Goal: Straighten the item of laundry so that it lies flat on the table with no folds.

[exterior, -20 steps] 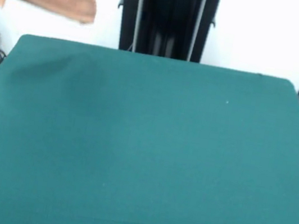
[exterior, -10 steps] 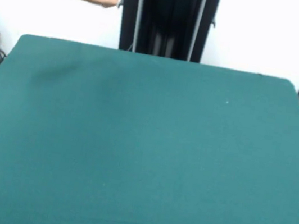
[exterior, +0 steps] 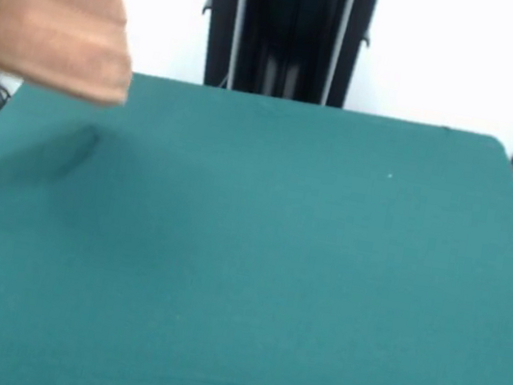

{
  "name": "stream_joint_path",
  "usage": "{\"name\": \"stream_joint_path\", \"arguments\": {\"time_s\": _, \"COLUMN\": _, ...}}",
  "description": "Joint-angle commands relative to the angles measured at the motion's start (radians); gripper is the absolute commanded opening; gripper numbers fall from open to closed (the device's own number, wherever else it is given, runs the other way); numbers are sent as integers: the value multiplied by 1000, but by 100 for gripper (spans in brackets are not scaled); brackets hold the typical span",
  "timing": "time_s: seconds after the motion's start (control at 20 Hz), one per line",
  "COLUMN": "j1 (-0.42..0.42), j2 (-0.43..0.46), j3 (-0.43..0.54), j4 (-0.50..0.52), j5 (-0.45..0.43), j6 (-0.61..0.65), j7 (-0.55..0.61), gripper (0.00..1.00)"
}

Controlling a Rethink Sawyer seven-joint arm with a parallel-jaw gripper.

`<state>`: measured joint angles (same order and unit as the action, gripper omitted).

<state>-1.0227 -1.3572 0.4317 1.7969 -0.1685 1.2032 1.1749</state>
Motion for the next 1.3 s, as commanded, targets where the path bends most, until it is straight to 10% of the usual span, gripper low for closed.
{"name": "stream_joint_path", "arguments": {"time_s": 0.05, "j1": -3, "j2": 74, "j3": 17, "j4": 230, "j5": 22, "j6": -95, "j7": -185, "gripper": 0}}
{"name": "stream_joint_path", "arguments": {"time_s": 1.3, "j1": -46, "j2": 29, "j3": 44, "j4": 271, "j5": 53, "j6": -115, "j7": -229, "gripper": 0}}
